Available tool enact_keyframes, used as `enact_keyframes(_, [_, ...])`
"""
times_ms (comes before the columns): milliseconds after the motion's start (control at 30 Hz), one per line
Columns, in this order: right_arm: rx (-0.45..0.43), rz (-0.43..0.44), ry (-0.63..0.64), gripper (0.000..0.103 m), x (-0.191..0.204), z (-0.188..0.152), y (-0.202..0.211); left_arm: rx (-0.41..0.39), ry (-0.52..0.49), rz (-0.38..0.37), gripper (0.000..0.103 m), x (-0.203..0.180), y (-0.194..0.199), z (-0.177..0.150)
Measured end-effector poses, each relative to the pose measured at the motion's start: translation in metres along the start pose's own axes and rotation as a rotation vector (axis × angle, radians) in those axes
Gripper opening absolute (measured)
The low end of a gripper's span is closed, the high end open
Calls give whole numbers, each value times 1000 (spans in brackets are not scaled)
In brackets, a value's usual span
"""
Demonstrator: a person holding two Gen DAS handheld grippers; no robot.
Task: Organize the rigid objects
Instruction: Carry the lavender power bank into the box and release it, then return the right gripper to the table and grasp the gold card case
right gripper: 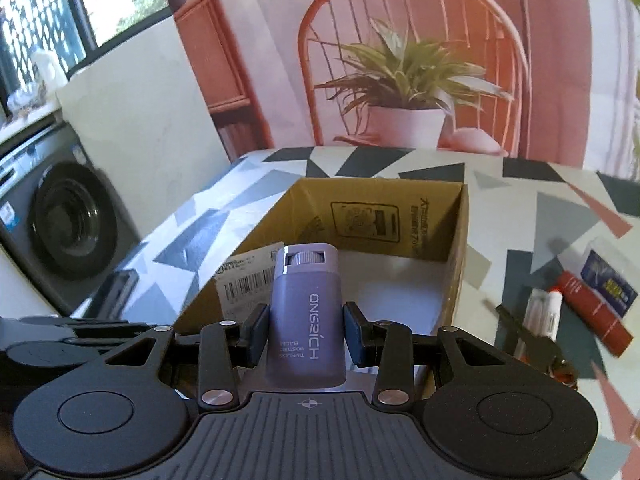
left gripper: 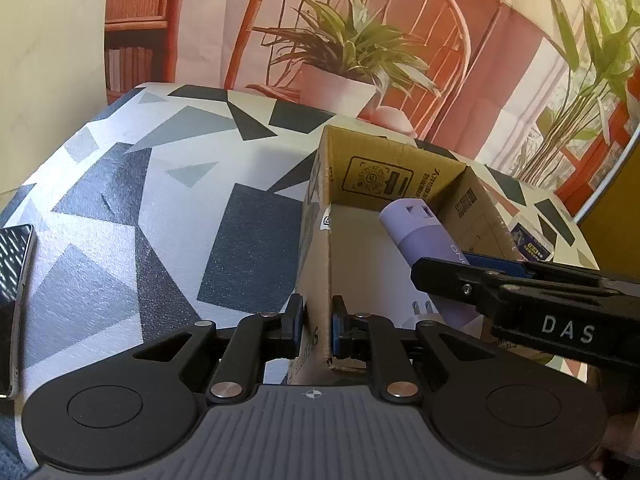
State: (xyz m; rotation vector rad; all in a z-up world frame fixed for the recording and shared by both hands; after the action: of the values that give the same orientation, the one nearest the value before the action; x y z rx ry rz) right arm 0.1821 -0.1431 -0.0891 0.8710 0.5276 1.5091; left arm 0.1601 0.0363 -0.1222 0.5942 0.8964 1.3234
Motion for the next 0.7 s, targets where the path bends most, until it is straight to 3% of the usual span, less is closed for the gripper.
enact_keyframes(333, [-3,10,-14,38,1,-2,4,-5,-3,0,15,-1,-1,1])
enact_keyframes(500, [-18,63,-13,44,3,-2,8,-8,-6,-1,15,-1,0,0])
enact_keyframes(700, [-80,-25,23,46,-3,-2,25,-9,-12,6,15,-1,0,0])
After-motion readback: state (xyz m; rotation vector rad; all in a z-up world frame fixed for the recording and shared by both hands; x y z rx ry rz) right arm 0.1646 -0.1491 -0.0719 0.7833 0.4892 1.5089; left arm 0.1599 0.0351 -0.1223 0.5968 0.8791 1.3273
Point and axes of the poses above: each gripper's, at about its wrist camera, not at the fingertips, and y roughly against the way its jaws point, x to its left, z to its top, the point moved 5 cm from there along -y, roughly the way its jaws point, and after that the axes turned 9 degrees about x, right-handed, at the moved point
